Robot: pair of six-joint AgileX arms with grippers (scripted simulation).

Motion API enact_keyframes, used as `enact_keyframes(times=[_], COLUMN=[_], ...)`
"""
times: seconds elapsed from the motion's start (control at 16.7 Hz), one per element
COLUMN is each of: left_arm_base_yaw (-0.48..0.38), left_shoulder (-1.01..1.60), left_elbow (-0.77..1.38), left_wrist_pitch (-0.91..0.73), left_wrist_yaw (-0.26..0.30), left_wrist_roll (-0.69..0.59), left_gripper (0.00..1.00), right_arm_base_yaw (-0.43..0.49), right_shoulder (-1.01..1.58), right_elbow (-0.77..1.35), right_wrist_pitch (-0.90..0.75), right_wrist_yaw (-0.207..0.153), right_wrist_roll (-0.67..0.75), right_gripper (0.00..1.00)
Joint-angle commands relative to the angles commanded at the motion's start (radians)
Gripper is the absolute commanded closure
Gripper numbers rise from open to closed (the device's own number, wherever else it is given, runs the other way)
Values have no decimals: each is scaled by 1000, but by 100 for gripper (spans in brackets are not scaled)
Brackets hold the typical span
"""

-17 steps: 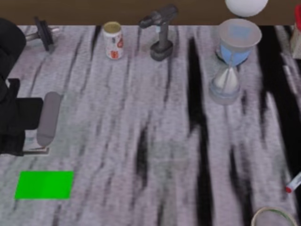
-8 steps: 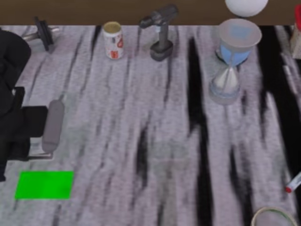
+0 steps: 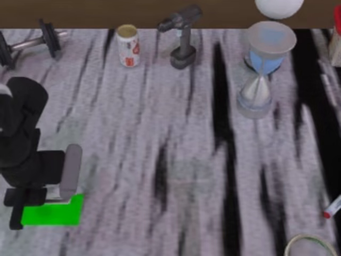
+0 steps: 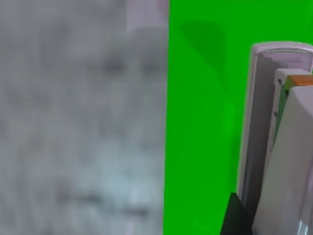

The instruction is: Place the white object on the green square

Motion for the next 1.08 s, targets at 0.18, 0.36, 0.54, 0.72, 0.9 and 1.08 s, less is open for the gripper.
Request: enact_keyframes(times=[0.18,0.36,0.54,0.72,0.9,1.08], left_arm_base_yaw=[0,0,0,0,0,0], left_shoulder=[1,1,1,1,1,1], left_elbow=[-2,-2,-2,-2,-2,-2], left_wrist_pitch=[3,3,3,3,3,3], left_wrist_yaw=[0,0,0,0,0,0], left_wrist_roll=[0,0,0,0,0,0], left_gripper=[100,85,62,40,17,0], right_arm_base_yaw=[0,0,0,0,0,0], right_shoulder=[0,0,0,0,0,0], right_elbow=[0,0,0,0,0,0], right_wrist_pitch=[0,0,0,0,0,0], right_wrist_yaw=[0,0,0,0,0,0], right_wrist_roll=[0,0,0,0,0,0], right_gripper=[0,0,0,0,0,0])
